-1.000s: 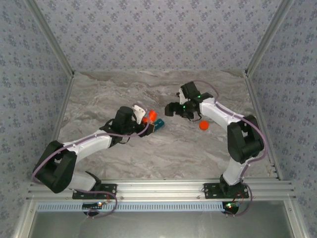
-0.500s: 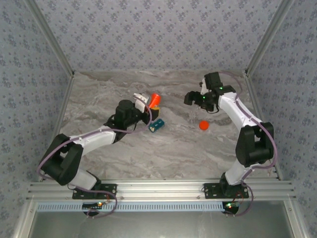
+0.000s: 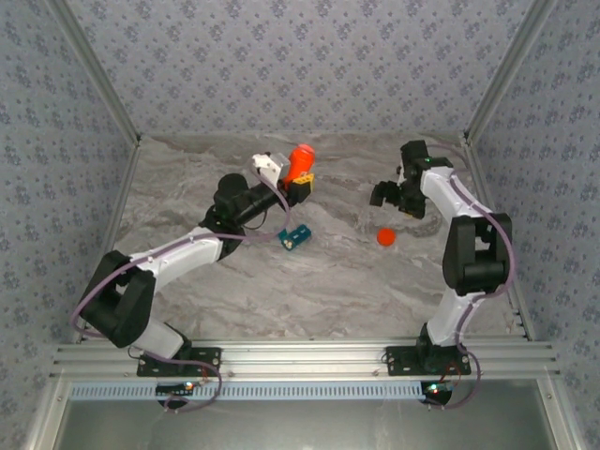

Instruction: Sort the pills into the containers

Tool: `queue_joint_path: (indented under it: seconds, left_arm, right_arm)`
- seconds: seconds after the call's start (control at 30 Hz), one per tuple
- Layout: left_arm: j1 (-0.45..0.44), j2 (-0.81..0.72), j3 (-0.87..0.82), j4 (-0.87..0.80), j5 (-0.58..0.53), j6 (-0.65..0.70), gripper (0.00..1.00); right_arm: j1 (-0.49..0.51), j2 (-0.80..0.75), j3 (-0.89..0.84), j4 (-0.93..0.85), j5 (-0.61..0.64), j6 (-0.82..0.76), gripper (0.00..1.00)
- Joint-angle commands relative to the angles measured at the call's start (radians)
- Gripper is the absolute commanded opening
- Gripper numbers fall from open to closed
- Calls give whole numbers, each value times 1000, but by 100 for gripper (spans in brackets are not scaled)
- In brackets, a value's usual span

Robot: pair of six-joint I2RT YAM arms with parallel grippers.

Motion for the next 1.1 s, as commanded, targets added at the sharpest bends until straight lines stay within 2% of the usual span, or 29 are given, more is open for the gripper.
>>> queue_joint_path:
  seconds: [0.0, 0.2, 0.4, 0.87, 1.07]
  left_arm:
    - [-16, -12, 49, 65, 63, 46, 0]
    - [-17, -5, 52, 78, 46, 60, 0]
    - [-18, 0, 42, 87, 42, 60, 0]
    - [-18, -7, 36, 86, 41, 45, 0]
    - [-20, 3, 36, 92, 42, 34, 0]
  right_arm:
    - [30, 39, 10, -64, 78, -32, 92]
    - [72, 86, -6, -79, 125, -38, 89]
    - [87, 110, -31, -72, 127, -36, 75]
    - [91, 108, -118, -16, 137, -5, 75]
    - [95, 107, -123, -9, 133, -10, 70]
